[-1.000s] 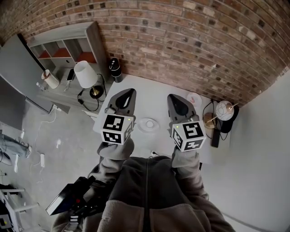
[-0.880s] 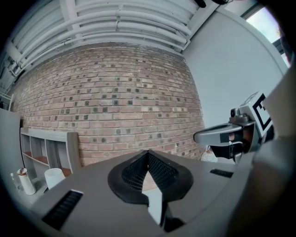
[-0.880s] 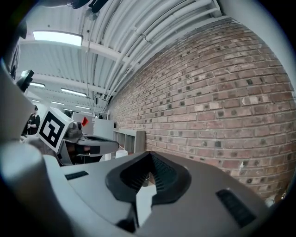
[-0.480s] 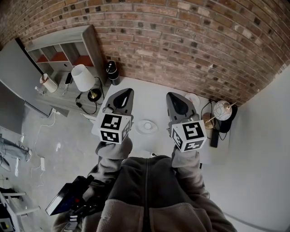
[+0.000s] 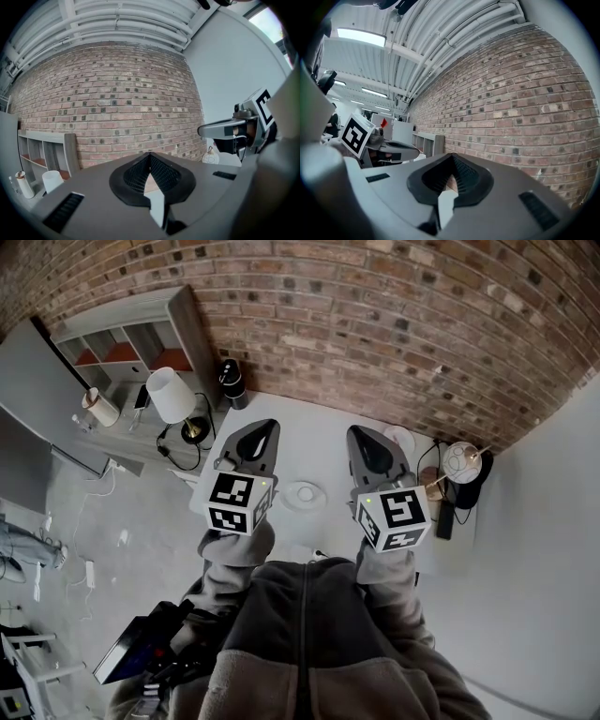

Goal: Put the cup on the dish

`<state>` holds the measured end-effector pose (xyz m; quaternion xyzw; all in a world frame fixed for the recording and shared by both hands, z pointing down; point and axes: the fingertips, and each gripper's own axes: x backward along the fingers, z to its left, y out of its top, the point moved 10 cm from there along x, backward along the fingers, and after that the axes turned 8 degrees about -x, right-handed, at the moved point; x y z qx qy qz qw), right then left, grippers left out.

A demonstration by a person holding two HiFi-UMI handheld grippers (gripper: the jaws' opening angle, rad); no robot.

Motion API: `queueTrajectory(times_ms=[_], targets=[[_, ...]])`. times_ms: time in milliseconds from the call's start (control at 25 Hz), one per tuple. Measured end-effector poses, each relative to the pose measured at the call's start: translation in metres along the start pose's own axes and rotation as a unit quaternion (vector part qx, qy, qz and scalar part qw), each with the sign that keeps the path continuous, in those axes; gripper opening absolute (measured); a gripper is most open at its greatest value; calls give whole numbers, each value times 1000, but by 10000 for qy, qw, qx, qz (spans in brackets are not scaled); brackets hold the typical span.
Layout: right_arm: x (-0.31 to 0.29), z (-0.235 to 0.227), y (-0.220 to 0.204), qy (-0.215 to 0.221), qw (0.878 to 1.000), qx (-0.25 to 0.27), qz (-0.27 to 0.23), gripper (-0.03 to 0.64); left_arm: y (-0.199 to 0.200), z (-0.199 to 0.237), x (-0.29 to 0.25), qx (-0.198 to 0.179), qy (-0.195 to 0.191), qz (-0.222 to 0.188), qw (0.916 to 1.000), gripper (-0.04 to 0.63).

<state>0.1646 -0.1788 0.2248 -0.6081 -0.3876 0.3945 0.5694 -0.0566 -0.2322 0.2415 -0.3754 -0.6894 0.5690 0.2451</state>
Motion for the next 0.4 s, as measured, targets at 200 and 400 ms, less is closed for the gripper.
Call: queueTrajectory(times_ms=[200,400], targets=[[0,2,-3,18,10000,-27,25,2,-4,-2,1,-26,-62,40,10000,6],[2,3,-3,18,10000,-24,23,2,-5,-4,0,-46,-108,76,9999,6]])
